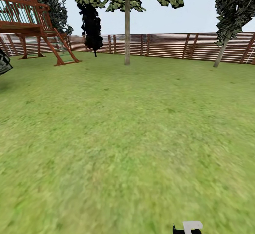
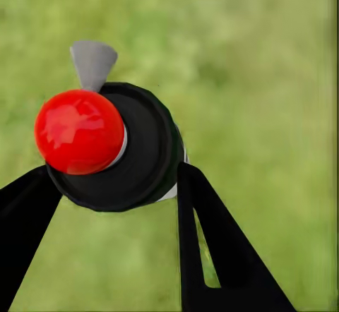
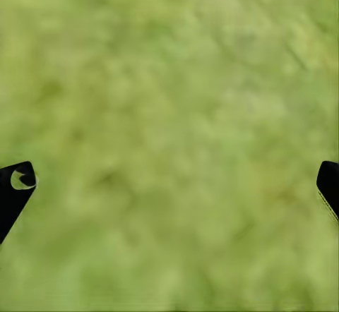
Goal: In the garden, pick up the pesticide atomizer on the floor and spray pesticide onto both trees until each tree trunk is fully covered.
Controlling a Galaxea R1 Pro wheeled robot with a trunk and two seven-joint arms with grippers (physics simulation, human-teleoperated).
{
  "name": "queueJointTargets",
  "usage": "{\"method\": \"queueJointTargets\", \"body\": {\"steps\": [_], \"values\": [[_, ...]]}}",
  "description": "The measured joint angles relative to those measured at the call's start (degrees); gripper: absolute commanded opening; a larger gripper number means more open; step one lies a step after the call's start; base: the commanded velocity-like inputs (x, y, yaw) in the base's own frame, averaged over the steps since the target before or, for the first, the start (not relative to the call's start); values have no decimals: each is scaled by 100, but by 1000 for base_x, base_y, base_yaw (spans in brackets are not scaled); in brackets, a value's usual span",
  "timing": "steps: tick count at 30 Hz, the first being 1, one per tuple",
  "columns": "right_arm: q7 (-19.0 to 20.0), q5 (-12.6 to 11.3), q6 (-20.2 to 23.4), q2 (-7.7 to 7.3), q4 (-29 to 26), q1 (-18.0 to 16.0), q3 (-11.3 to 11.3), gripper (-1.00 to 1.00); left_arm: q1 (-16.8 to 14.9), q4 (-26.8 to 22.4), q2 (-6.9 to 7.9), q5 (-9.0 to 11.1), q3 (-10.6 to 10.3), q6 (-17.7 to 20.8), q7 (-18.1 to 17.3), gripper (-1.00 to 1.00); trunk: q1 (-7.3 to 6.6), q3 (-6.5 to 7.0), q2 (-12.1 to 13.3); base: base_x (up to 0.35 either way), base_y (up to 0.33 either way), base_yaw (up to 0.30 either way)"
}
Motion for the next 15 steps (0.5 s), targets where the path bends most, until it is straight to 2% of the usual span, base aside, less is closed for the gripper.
{"method": "queueJointTargets", "body": {"steps": [15], "values": [[0,0,0,0,0,0,-1,100,1,0,-2,0,0,0,0,-100,0,0,0,339,0,0]]}}
